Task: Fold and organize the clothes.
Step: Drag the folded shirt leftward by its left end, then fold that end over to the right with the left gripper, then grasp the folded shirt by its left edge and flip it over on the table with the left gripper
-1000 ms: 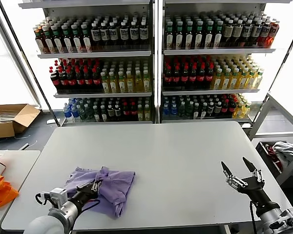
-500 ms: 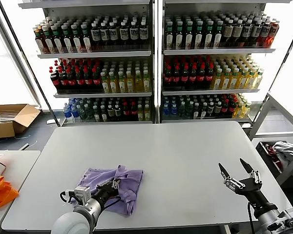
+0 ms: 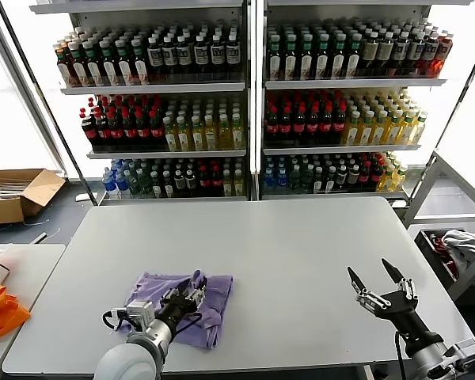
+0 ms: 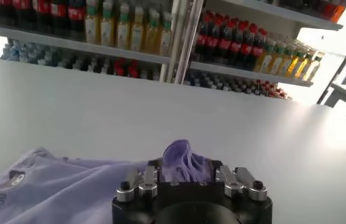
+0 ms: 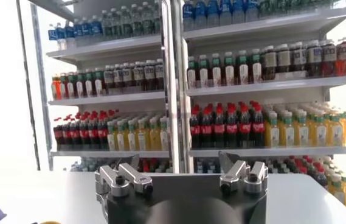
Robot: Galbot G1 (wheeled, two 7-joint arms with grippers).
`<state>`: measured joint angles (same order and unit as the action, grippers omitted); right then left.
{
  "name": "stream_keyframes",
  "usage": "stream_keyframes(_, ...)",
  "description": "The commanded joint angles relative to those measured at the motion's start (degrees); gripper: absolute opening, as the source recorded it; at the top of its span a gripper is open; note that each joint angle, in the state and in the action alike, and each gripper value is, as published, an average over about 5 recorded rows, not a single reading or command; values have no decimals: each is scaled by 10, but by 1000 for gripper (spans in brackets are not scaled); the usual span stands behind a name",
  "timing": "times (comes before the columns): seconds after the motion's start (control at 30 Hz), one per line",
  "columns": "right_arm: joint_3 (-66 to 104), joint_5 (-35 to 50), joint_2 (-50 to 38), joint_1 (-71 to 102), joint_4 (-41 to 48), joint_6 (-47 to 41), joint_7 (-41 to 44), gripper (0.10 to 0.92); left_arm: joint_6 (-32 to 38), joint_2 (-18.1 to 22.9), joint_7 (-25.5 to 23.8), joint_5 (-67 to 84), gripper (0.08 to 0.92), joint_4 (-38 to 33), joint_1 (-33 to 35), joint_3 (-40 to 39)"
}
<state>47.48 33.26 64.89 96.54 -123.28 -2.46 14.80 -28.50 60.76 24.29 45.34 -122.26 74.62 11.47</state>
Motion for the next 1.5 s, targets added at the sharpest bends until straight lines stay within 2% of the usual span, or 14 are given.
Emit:
stream_keyframes(0.03, -3, -1, 2, 2, -1, 2, 0, 823, -16, -17, 8, 10, 579, -86, 46, 112)
stream_keyframes(0.13, -5, -1, 2, 2, -2, 3, 0, 823, -37, -37, 0, 11, 666, -69, 44, 183)
stream_keyframes(0.27, -8, -2, 1, 3, -5, 4, 0, 823, -46, -64, -57, 11, 772, -7, 63, 266)
stream_keyframes(0.37, -8, -3, 1, 4, -6, 4, 0, 823, -46, -78, -97, 11, 814, 36, 75, 290)
stream_keyframes(0.63, -5, -4, 1, 7, -6, 6, 1, 823, -45, -60, -127, -4, 823, 110, 66, 254)
stream_keyframes(0.9, -2, -7, 7, 1, -3, 4, 0, 823, -46, -16, -128, -15, 822, 108, 76, 210)
stream_keyframes(1.07, -4, -9, 7, -2, -3, 1, 0, 823, -46, -9, -136, -16, 823, 119, 75, 197)
stream_keyframes(1.2, 0, -8, 7, -3, -6, 0, 0, 823, -46, -2, -144, -14, 792, 130, 73, 195)
stream_keyframes(1.5, 8, -6, 4, -1, -9, 2, 2, 823, -46, 11, -153, -5, 546, 113, 85, 190)
